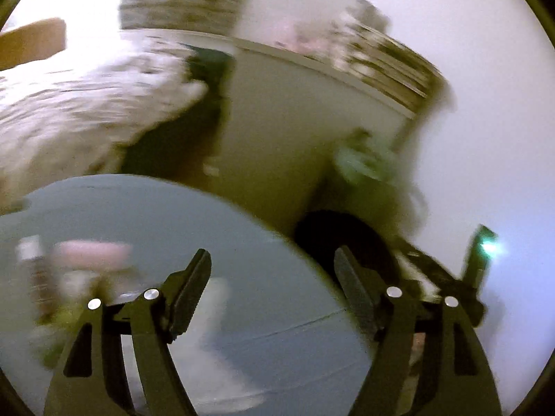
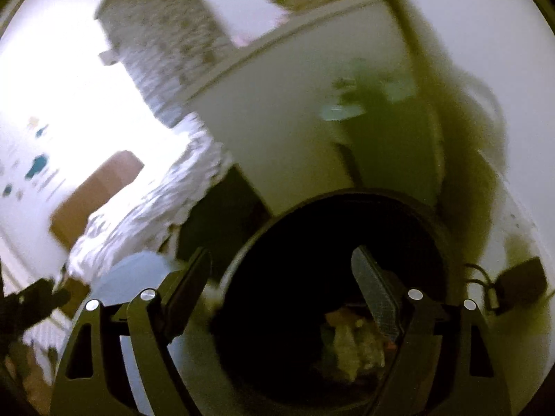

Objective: Collect trash
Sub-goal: 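Grasp the purple spray bottle with the left tool while the right tool grasps a pink hair roller, then carry both items to the black bin and release them inside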

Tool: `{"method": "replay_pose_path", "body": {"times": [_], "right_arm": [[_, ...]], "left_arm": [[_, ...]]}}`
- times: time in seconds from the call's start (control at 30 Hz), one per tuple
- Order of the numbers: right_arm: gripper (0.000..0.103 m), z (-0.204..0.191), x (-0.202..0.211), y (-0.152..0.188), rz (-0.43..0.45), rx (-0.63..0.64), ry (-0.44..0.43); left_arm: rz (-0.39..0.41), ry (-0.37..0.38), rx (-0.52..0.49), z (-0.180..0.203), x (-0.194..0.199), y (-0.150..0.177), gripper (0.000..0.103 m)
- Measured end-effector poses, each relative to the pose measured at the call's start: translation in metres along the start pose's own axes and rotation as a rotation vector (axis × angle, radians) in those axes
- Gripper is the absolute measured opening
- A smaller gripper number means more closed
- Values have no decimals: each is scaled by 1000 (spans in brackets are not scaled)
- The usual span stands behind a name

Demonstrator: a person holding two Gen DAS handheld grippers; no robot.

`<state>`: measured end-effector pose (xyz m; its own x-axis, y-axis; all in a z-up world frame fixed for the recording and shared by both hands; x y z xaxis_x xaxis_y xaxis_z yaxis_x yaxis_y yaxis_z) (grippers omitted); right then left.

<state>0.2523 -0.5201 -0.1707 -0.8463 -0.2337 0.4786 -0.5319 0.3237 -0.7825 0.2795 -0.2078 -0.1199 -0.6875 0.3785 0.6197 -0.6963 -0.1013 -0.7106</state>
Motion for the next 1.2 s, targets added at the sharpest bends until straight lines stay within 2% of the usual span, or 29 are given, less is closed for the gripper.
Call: {"method": "replay_pose_path", "body": {"times": [0.1, 0.2, 0.23, 0.33, 0.37, 0.4, 0.53, 0.73, 0.77, 0.87, 0.9, 0.97, 1.1, 1.2], "right_arm": [[82, -57, 4, 10, -24, 151, -103], [82, -122, 6, 21, -79, 286, -238], [82, -156, 4, 26, -118, 357, -301], [81, -237, -8, 43, -225, 571, -397], [73, -262, -14, 49, -266, 631, -432], [69, -289, -24, 55, -316, 689, -464], [61, -346, -67, 77, -436, 831, -485], [57, -378, -136, 125, -599, 981, -445], [57, -380, -142, 131, -612, 996, -439], [54, -382, -158, 144, -643, 1012, -425], [51, -384, -163, 144, -659, 996, -431], [35, -385, -170, 150, -679, 997, -417], [30, -386, -169, 150, -659, 980, -403], [30, -378, -155, 122, -598, 835, -450]], "left_arm": [[36, -135, 73, -87, 35, -1, 74], [-29, -215, 139, -156, 39, 6, 72], [-52, -231, 153, -173, 36, 8, 70], [-97, -249, 159, -202, 23, 8, 63], [-112, -251, 153, -208, 18, 7, 60], [-133, -257, 143, -213, 11, 9, 59], [-204, -282, 117, -228, -11, 17, 48], [-179, -277, 38, -232, -14, 16, 38], [-177, -268, 28, -234, -13, 16, 34], [-168, -208, 40, -238, -9, 15, 33], [-164, -193, 39, -240, -8, 16, 32], [-164, -186, 28, -238, -8, 15, 32], [-145, -148, 75, -236, -1, 11, 32], [-96, -113, 89, -223, 16, -1, 32]]}}
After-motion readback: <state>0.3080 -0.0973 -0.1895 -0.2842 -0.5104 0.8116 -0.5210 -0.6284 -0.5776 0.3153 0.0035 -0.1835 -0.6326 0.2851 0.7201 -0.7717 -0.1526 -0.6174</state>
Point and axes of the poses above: each gripper's, at about its wrist camera, not at the fingertips, and x roughly against the way its jaws point, z to its right, y to its underside, the point moved 10 cm from there along -x, roughly the way its jaws point, and after that the axes turned 3 degrees about x, right-handed, at the moved point
